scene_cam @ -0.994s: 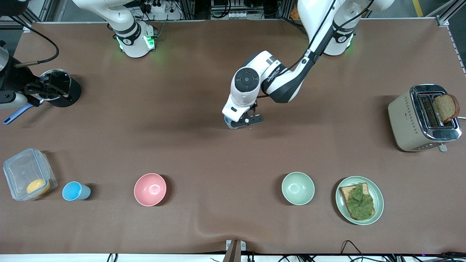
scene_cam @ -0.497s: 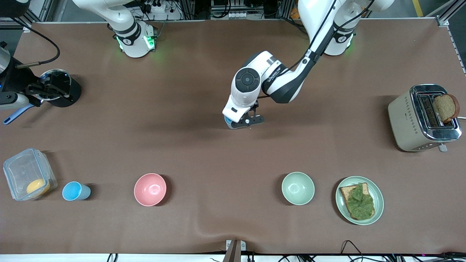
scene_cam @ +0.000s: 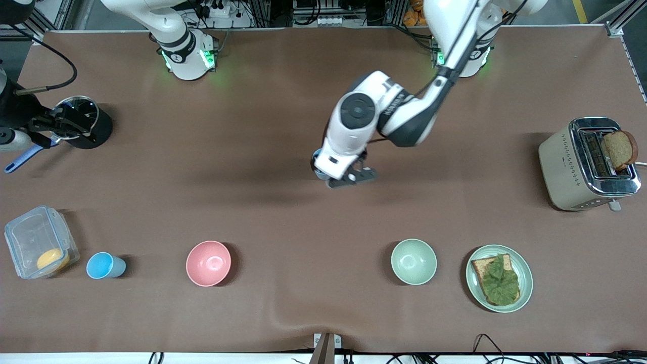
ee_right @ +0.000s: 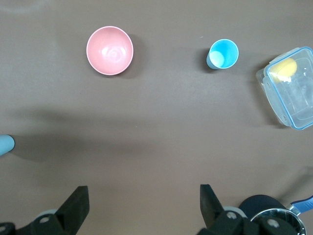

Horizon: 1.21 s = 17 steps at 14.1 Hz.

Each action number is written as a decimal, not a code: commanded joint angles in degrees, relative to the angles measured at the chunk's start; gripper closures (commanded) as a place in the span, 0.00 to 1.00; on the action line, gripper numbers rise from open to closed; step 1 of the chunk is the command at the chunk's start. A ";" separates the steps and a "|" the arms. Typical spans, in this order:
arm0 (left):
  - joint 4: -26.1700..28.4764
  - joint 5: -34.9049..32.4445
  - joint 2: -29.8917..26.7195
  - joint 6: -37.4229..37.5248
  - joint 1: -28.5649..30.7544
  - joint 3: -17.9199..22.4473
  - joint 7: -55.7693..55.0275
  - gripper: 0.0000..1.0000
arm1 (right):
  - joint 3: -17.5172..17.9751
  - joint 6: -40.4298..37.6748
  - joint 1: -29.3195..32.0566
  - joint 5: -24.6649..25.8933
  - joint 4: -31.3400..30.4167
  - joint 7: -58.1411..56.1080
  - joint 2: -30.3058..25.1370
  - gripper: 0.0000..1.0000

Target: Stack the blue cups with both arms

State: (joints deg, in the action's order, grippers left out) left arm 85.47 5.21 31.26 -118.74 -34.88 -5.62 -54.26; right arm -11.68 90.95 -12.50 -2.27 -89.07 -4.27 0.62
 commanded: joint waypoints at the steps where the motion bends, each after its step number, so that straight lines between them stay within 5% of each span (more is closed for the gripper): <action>1: 0.31 -3.34 -4.61 3.76 7.61 -0.09 3.01 0.00 | 1.23 -0.07 1.51 -1.24 0.21 -0.48 -0.79 0.00; 12: 0.66 -5.56 -23.86 28.27 32.14 -0.09 42.09 0.00 | 0.96 -1.30 1.42 -0.54 0.03 -0.57 -0.97 0.00; 17: 0.31 -6.44 -28.97 34.97 31.45 4.03 49.05 0.00 | 1.05 -1.30 1.42 -0.54 0.12 -0.57 -0.97 0.00</action>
State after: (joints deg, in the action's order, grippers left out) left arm 84.43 0.45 4.22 -85.12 -2.67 -2.78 -8.86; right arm -11.64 90.42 -12.38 -2.27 -88.94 -4.27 0.54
